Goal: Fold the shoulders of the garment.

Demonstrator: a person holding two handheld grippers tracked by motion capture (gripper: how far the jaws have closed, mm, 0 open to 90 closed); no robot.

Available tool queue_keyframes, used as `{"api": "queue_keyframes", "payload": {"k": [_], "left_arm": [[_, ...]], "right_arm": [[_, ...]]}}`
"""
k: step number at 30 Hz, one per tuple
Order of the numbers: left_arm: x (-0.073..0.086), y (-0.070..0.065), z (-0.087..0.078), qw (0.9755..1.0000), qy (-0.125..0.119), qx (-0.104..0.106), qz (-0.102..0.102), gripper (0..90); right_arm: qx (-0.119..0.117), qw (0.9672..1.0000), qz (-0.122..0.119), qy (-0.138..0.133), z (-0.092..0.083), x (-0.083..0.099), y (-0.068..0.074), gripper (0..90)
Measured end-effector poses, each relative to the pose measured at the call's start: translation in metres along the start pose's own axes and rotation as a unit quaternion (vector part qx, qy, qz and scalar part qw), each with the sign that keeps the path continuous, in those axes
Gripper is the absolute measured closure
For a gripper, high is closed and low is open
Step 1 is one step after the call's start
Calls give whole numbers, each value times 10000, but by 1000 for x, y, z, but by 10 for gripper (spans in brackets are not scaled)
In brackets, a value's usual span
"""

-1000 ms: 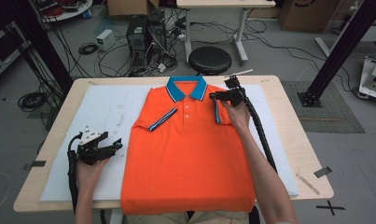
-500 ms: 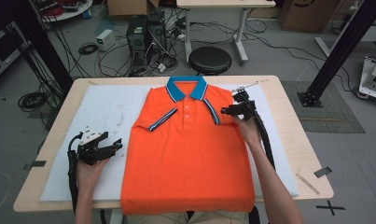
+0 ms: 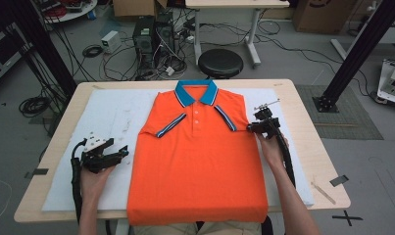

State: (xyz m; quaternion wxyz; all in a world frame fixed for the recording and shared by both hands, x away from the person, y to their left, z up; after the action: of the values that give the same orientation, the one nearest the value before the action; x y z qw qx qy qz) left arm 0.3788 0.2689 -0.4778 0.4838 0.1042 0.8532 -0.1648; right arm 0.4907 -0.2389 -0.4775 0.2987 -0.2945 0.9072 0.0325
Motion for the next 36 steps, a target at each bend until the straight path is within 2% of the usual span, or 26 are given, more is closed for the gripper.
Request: {"api": "queue_keyframes", "payload": {"k": [5,6,8,10,13,15,16,17,18,19,20,21,22,23,24,27,28,29,32,36], "left_arm": [[0,-1,0,10000,-3,-29,24,350],[0,0,0,10000,1,-18,25,350],[0,-1,0,10000,3,-7,-9,350],[0,0,1,10000,49,-12,39,350],[1,-1,1,10000,60,-32,57,349],[0,0,1,10000,42,-39,0,347],[0,1,0,10000,27,-42,-39,342],[0,2,0,10000,22,-41,-80,333],[0,3,0,9998,-3,-63,-163,315],[0,3,0,9998,-3,-63,-163,315],[0,3,0,9998,-1,-53,-166,315],[0,3,0,9999,9,-66,-137,315],[0,2,0,9999,16,-57,-116,315],[0,2,0,9999,24,-68,-94,315],[0,1,1,9999,29,-57,-88,315],[0,1,1,10000,47,-47,-56,315],[0,1,1,10000,56,-59,-31,315],[0,1,1,10000,40,-70,-31,315],[0,1,1,10000,35,-55,-8,317],[0,1,1,10000,53,-55,-59,317]], "right_arm": [[164,9999,13,-39,-1,1,-5,709],[139,9998,136,-51,-2,3,-7,669],[106,9998,131,-70,-2,5,-9,647],[41,9996,267,-93,-4,8,-10,632],[35,9996,265,-105,-5,9,-11,594],[0,9997,243,14,-8,11,-8,536],[-72,9997,217,-22,-10,12,-5,512],[-233,9994,227,-126,-13,13,-1,504],[-522,9968,277,-532,-22,18,6,446],[-582,9954,304,-694,-28,20,9,420],[-582,9954,304,-694,-28,20,9,420],[-669,9941,298,-804,-33,24,12,400],[-708,9915,245,-1060,-42,30,17,351],[-708,9915,245,-1060,-42,30,17,351],[-673,9887,152,-1334,-52,37,23,312],[-645,9834,87,-1695,-64,49,29,265],[-620,9821,85,-1778,-67,52,30,253],[-620,9821,85,-1778,-67,52,30,253],[-557,9806,70,-1877,-72,68,36,224],[-545,9808,-20,-1873,-72,82,43,220]]}}
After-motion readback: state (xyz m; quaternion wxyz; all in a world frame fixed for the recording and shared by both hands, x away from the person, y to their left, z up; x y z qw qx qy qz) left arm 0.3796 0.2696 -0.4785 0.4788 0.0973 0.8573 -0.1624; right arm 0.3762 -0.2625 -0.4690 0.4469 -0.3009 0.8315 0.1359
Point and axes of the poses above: each handheld gripper's, and its own axes: z roughly forward along the jaws, x roughly out of its underside, y roughly to its left, the point moved 6 cm from there along z, roughly forward along the jaws, and after that the axes turned 12 degrees about -z, right-handed, at the moved point
